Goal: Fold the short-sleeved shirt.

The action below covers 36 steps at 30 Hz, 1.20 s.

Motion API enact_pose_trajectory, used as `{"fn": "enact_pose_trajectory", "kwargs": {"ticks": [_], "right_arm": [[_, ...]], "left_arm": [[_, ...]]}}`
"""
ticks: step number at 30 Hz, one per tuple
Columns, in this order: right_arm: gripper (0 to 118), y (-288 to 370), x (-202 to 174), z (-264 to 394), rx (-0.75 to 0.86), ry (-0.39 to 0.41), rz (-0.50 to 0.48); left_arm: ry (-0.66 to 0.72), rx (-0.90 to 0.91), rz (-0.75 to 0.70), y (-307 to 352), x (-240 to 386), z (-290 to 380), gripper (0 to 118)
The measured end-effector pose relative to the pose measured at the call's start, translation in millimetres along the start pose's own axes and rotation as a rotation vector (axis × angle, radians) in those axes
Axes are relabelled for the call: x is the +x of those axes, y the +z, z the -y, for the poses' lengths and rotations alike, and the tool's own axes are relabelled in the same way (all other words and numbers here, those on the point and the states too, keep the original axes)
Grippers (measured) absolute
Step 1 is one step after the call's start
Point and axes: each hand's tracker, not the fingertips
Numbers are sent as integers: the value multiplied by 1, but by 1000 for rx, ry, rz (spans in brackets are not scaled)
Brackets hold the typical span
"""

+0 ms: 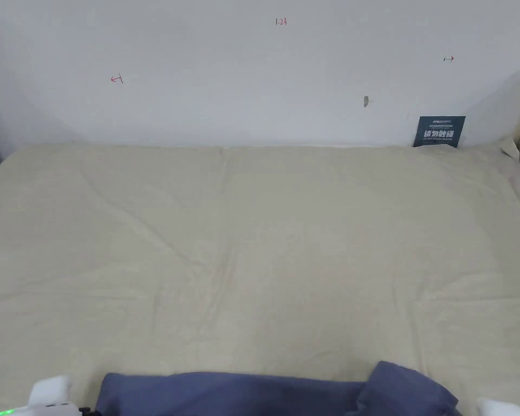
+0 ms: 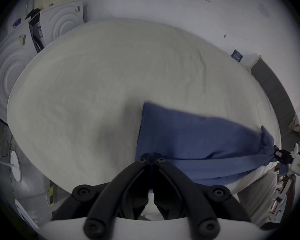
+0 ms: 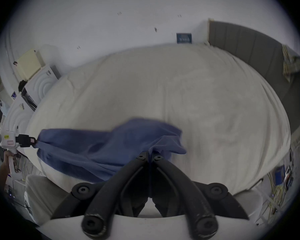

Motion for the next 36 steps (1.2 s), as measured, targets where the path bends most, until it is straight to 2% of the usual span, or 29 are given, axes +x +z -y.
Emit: {"fn": "enact_pose_trajectory", "kwargs": {"ticks": [2, 3, 4, 5, 6, 7, 8, 9, 12, 20, 22, 23, 24, 25, 26, 27, 29, 31, 36], "right_arm": [[1, -7, 1, 8, -26, -16, -2], [2, -7, 3, 8, -24, -23, 2], [4, -4, 1, 7, -22, -29, -3], [9, 1, -1, 4, -12, -39, -6], [32, 7, -4, 1, 10, -41, -2], [57, 15, -6, -7, 36, -30, 5], [80, 21, -10, -14, 70, -8, 15], [91, 29, -15, -22, 108, 8, 26], [91, 60, -34, -54, 275, 53, 13], [91, 130, -90, -108, 694, 99, -11], [91, 140, -100, -111, 767, 120, 24], [88, 143, -104, -112, 798, 130, 41], [70, 146, -108, -112, 818, 138, 53], [42, 149, -110, -111, 840, 144, 58], [4, 151, -113, -110, 862, 147, 70], [0, 152, -114, -111, 875, 157, 76], [0, 155, -115, -112, 914, 131, 138], [0, 156, -114, -112, 883, 145, 81], [0, 152, -117, -113, 874, 164, 92]], "left_arm": [[-5, -31, -3, -9, 0, 10, 3], [-6, -32, -18, -10, 2, 13, 8], [-7, -30, -20, -8, 4, 14, 20], [-4, -22, -13, -3, 6, 14, 41], [5, -15, 0, 0, 9, 13, 76], [15, -12, -15, 4, 13, 10, 93], [23, 11, -14, 11, 17, 6, 96], [18, 53, 23, 21, 22, -1, 96], [-8, 177, 75, 53, 46, -25, 96], [-125, 673, 114, 137, 127, -64, 96], [-131, 773, 126, 146, 139, -64, 94], [-133, 818, 119, 150, 144, -63, 89], [-139, 853, 108, 153, 148, -62, 71], [-150, 883, 101, 155, 152, -60, 48], [-158, 917, 105, 157, 154, -58, 19], [-166, 938, 112, 158, 156, -57, 0], [-161, 899, 125, 158, 156, -57, 0], [-169, 906, 149, 159, 154, -57, 0], [-157, 832, 157, 154, 144, -62, 0]]}}
